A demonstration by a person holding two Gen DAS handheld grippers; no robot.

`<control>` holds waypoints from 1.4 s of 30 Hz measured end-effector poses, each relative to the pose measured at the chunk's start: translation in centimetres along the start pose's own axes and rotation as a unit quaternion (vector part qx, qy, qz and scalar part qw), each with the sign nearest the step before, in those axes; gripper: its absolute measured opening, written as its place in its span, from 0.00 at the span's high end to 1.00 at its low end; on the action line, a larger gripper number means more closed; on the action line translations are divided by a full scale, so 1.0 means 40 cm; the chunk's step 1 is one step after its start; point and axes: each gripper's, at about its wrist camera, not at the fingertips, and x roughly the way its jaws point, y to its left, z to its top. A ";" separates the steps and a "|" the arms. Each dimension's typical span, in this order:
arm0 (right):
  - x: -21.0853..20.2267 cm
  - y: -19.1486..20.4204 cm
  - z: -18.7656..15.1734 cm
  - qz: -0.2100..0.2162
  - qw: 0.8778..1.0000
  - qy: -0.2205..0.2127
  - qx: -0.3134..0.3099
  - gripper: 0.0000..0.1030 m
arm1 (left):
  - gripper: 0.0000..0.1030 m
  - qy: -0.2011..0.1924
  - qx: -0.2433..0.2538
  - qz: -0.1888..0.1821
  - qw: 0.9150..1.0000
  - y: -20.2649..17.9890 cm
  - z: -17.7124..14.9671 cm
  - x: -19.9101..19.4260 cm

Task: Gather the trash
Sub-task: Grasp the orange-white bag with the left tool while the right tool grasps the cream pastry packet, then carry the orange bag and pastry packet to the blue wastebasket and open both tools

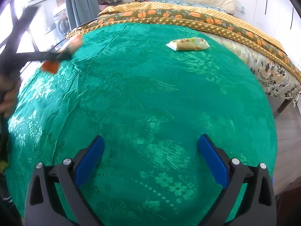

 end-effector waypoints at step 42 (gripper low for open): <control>0.249 -0.110 0.400 -0.077 0.991 -0.009 0.106 0.79 | 0.04 0.003 0.000 0.040 0.999 0.035 -0.130 0.010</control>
